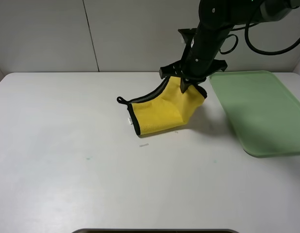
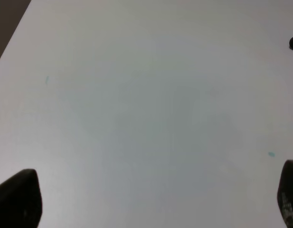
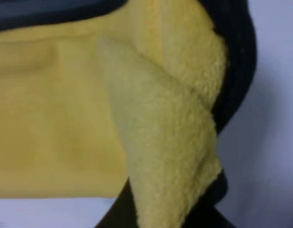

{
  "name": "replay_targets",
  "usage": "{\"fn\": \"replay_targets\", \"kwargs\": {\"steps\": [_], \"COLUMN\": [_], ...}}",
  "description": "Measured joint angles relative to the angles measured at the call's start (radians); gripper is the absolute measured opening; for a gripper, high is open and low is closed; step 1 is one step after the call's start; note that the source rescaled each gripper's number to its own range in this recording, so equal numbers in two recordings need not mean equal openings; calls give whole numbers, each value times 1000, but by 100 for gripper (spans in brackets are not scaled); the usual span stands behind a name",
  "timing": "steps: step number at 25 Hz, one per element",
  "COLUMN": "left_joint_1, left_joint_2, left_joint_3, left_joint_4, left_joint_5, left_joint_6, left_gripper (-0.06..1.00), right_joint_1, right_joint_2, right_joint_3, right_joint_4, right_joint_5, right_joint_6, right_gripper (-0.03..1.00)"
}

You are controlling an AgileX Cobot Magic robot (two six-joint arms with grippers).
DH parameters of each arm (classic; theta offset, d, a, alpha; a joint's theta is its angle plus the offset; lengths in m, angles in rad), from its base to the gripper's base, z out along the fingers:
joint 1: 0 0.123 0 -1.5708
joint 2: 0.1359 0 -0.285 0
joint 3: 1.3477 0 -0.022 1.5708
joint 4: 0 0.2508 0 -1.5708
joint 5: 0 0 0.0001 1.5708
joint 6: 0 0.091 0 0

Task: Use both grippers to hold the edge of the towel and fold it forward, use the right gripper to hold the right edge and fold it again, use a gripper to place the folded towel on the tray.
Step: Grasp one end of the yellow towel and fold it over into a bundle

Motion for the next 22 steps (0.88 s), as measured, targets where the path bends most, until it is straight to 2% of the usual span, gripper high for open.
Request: {"fn": "replay_targets", "kwargs": {"steps": [4, 10, 14, 19, 22], "left_joint_1": [0, 0, 0, 0, 0], "left_joint_2": [0, 0, 0, 0, 0], "left_joint_3": [0, 0, 0, 0, 0], "left_joint_4": [0, 0, 0, 0, 0], "left_joint_5": [0, 0, 0, 0, 0], "left_joint_6": [0, 0, 0, 0, 0], "left_gripper": [100, 100, 100, 100, 100], "right_joint_1": [0, -4, -23, -19, -18], "right_joint_2": [0, 0, 0, 0, 2], "right_joint_3": [0, 0, 0, -1, -42], "right_joint_4": [-195, -416, -430, -368, -347], "right_joint_5": [50, 169, 221, 237, 289], "right_joint_6": [2, -1, -15, -60, -64], "right_gripper": [9, 9, 9, 9, 9]}}
